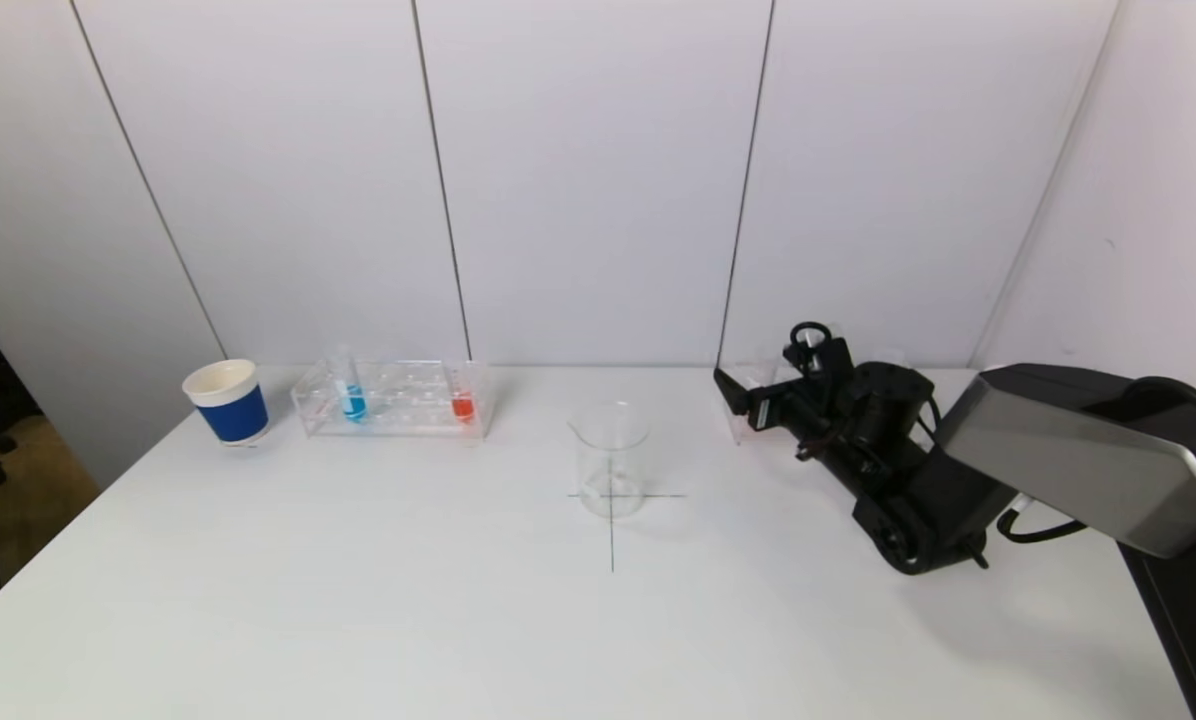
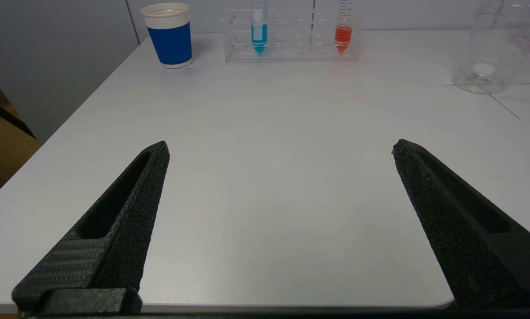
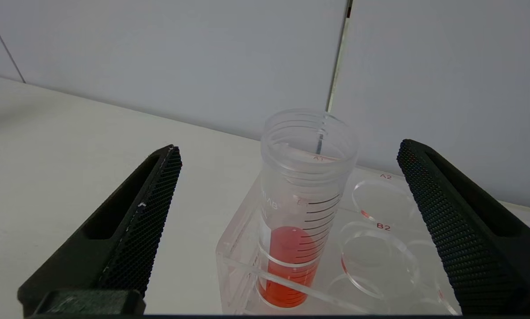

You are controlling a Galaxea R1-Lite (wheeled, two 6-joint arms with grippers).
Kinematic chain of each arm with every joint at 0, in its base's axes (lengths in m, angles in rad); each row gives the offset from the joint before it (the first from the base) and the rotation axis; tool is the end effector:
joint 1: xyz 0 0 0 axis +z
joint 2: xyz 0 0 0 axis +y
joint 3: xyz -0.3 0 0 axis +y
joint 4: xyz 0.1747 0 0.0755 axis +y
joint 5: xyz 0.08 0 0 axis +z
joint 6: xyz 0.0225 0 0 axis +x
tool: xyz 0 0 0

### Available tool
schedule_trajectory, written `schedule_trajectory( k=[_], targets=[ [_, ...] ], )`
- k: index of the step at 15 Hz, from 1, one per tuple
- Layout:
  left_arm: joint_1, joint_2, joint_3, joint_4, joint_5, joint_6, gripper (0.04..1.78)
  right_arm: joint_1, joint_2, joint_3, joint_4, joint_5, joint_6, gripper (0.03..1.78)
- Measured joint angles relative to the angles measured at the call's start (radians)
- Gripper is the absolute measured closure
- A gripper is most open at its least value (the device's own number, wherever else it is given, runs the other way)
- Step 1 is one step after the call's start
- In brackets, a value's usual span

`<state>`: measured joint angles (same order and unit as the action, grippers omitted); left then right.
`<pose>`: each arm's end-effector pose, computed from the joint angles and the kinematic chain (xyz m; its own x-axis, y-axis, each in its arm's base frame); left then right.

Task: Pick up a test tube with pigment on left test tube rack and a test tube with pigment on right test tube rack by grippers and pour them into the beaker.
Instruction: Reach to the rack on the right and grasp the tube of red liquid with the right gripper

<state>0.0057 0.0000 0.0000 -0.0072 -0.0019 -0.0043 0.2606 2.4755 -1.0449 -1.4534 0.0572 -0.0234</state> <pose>-0.0228 -0.0002 0.0762 1.0000 0.0038 0.0072 -0.0038 1.0000 -0.0043 0.4224 0.1140 0.0253 0.9497 0.3124 0.0228 -0.3119 0.9498 -0.0247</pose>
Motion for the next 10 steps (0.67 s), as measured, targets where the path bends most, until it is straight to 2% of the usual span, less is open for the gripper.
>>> schedule_trajectory(
  k=[10],
  targets=[
    [0.000,0.000,0.000,0.000,0.000,0.000,0.06,-0.001,0.008,-0.006,-0.002,-0.001,0.000,0.04]
  ],
)
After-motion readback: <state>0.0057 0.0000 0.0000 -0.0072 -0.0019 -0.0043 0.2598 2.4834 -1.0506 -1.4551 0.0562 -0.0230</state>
